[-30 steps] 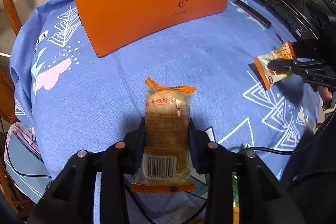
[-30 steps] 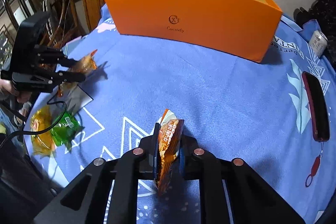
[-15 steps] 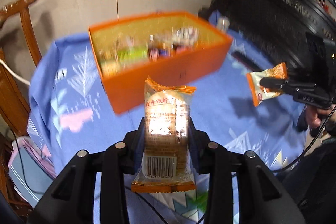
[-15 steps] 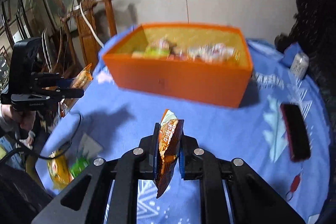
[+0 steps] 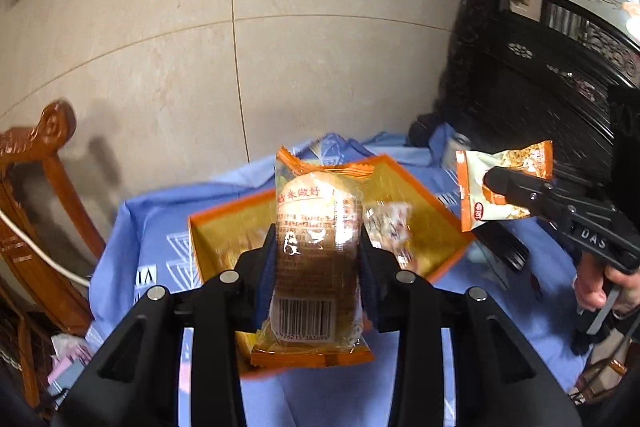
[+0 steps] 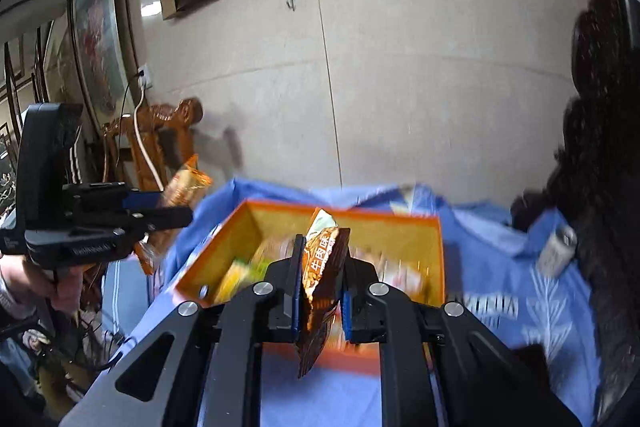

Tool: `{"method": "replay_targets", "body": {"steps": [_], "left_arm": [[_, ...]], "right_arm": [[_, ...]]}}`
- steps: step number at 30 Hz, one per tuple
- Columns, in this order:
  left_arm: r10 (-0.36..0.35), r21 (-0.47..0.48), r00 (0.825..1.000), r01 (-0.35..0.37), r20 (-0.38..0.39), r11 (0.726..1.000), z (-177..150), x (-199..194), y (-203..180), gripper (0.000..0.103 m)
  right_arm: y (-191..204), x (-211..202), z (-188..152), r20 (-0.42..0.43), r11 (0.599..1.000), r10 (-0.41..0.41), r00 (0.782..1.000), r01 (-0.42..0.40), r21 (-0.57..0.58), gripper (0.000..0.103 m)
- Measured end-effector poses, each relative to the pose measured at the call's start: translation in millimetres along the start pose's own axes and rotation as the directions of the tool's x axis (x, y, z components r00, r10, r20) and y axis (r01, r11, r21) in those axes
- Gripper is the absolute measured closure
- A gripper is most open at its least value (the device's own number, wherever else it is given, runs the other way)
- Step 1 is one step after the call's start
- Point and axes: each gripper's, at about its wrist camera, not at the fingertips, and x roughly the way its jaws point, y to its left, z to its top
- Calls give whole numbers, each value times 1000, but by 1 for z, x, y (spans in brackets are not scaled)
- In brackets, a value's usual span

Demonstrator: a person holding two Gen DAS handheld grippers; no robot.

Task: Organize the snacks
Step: 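Carry the cake and peanut bag into the orange box and open both grippers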

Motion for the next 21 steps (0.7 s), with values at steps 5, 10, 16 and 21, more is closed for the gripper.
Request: {"method": "replay_targets", "body": {"steps": [5,10,16,21], "left_arm": [[145,-58,989,-146,-32,988,22,29,9,4],[103,-178,995,-104,-16,978,8,14,18,4],[102,-194,993,-111,-57,975,-34,1,22,4],[108,-164,993,-115,-53,980,-75,-29,22,4]], "right_arm": [[-13,28,18,-17,998,-50,999,51,48,25],[-3,12,0,0,999,-8,1000,8,47,15],[24,2,-44,-75,998,-20,997,15,-61,13],[50,-5,-85,-180,973,16,984,-56,-225,12]]}}
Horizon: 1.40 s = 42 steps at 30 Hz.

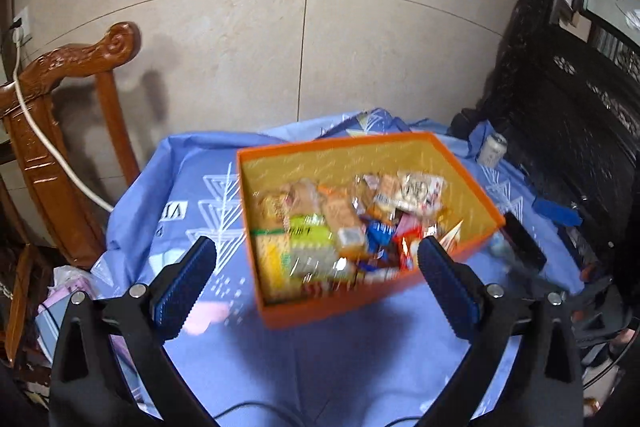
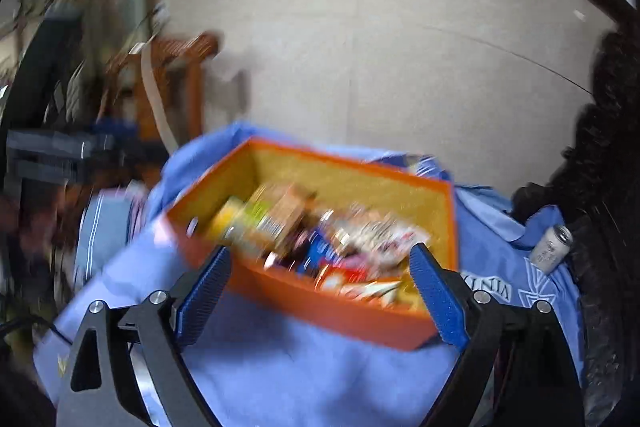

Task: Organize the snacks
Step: 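Carry the cake and peanut bag into the orange box and open both grippers, then move both grippers to the last snacks and grasp the green pack with the right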

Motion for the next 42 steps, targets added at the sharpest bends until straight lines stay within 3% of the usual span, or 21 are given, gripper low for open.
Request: {"method": "replay_targets", "body": {"steps": [3,8,11,15,19,24,29,36,42], "left_arm": [[17,-2,1000,-17,-13,1000,-24,-16,9,4],[53,-71,998,-56,-39,996,-58,-37,27,4],[73,-124,997,-77,-41,989,-74,-48,37,4],[103,-148,994,-109,-45,983,-90,-62,45,4],[133,-154,990,-139,-48,978,-98,-71,50,4],[146,-198,987,-157,-68,968,-115,-77,56,4],[159,-192,985,-170,-73,967,-129,-87,53,4],[170,-188,984,-177,-54,966,-136,-105,54,4],[177,-208,983,-181,-37,961,-143,-126,64,4]], "right_arm": [[34,4,-32,-105,984,150,983,-159,-80,12],[78,10,-69,-202,954,255,946,-280,-108,12],[97,16,-87,-250,938,290,924,-326,-119,12],[122,22,-115,-336,907,338,879,-399,-132,13],[124,24,-131,-360,905,351,864,-412,-105,13],[114,32,-144,-353,941,310,883,-339,-21,13],[106,20,-154,-369,952,269,890,-303,-36,13],[96,-41,-125,-274,948,305,912,-317,0,13],[138,-56,-100,-210,919,380,901,-393,-21,13]]}}
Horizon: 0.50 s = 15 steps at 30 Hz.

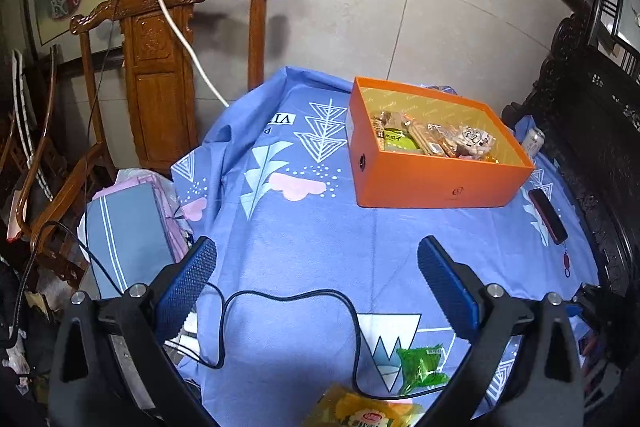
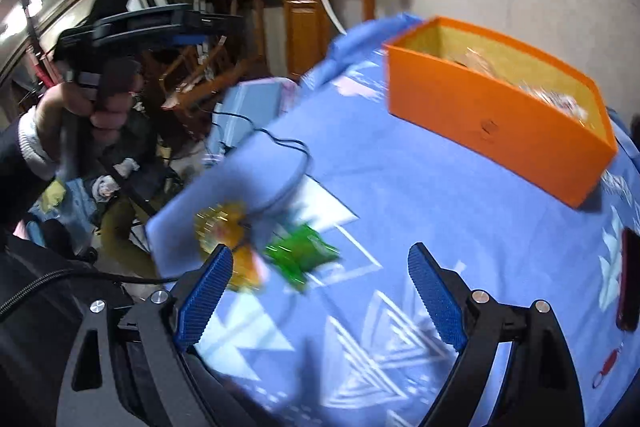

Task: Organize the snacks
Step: 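Move both grippers to the last snacks and grasp the green pack with the right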

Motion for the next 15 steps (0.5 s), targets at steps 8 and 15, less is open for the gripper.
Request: {"method": "replay_targets", "body": {"steps": [8,15], "left_arm": [[18,-10,1000,-18,3,1000,-17,-26,23,4],[19,-41,999,-21,-29,999,-36,-31,44,4]], "right_arm": [[49,10,3,-16,997,37,999,-38,-63,13],[31,63,-6,-47,990,-98,994,102,99,14]]}}
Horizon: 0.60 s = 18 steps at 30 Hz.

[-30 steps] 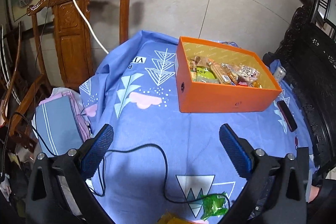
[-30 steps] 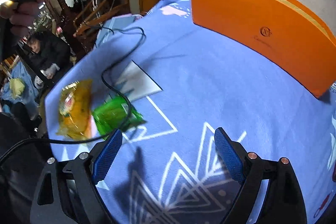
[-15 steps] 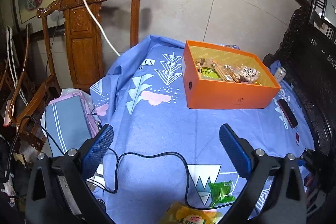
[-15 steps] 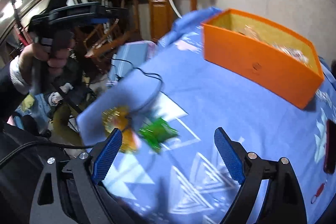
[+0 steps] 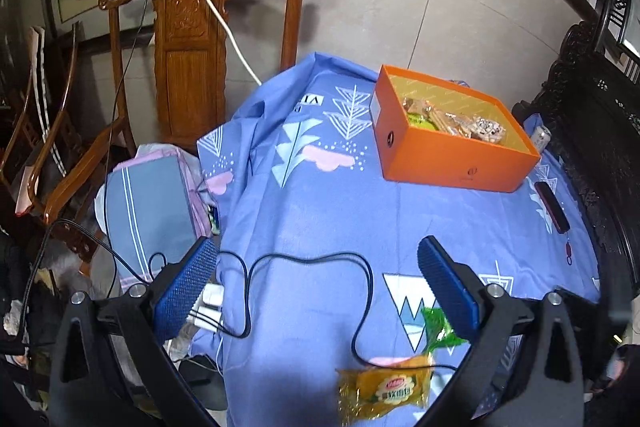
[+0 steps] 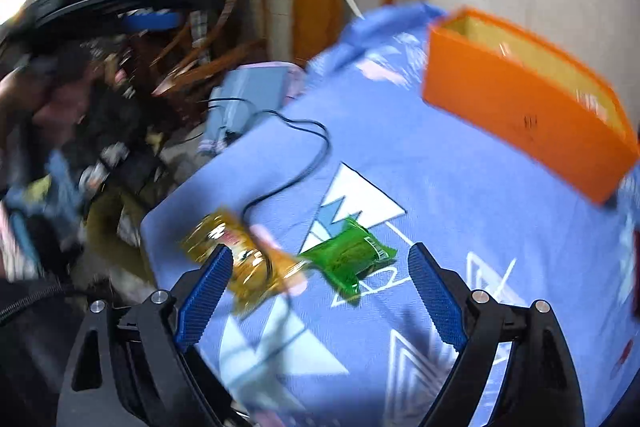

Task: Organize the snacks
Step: 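Move both grippers to the last snacks and grasp the green pack with the right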

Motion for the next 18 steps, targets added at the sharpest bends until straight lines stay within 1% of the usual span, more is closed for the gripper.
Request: {"method": "replay_targets", "body": {"steps": [1,3,4,5,6,7,8,10,12,13,16,18], "left_arm": [[0,2,1000,0,-2,1000,-2,-1,2,4],[0,11,1000,0,-8,1000,-5,-3,5,4],[1,13,1000,-1,-9,1000,-6,-4,7,4],[3,13,1000,-3,-11,1000,-8,-5,9,4],[5,11,1000,-4,-14,1000,-10,-6,11,4],[5,7,1000,-4,-18,1000,-13,-6,14,4],[4,5,1000,-4,-21,1000,-13,-6,16,4],[6,1,999,-6,-32,1000,-19,-5,18,4],[10,2,999,-10,-44,1000,-26,-3,19,4],[10,4,999,-10,-48,1000,-29,-2,18,4],[2,18,998,-1,-59,1000,-38,1,13,4],[12,56,997,-8,-71,998,-47,6,6,4]], "right_arm": [[-1,10,-1,-5,999,-26,1000,26,29,15],[-5,28,-1,-21,994,-43,999,45,95,27],[-7,33,-2,-25,992,-53,998,55,116,29],[-8,40,-2,-34,987,-71,997,75,142,36],[-10,47,-2,-44,983,-90,995,96,158,41],[-11,53,-4,-58,980,-102,993,110,167,43],[-13,58,-6,-76,977,-98,992,110,182,46],[-16,59,-8,-70,972,-81,994,94,214,48],[-23,57,-10,-58,960,-34,998,48,276,48],[-26,56,-11,-59,954,-32,998,48,296,48],[-25,63,-17,-110,962,-101,989,125,242,49],[-25,66,-20,-120,963,-93,988,120,242,51]]}}
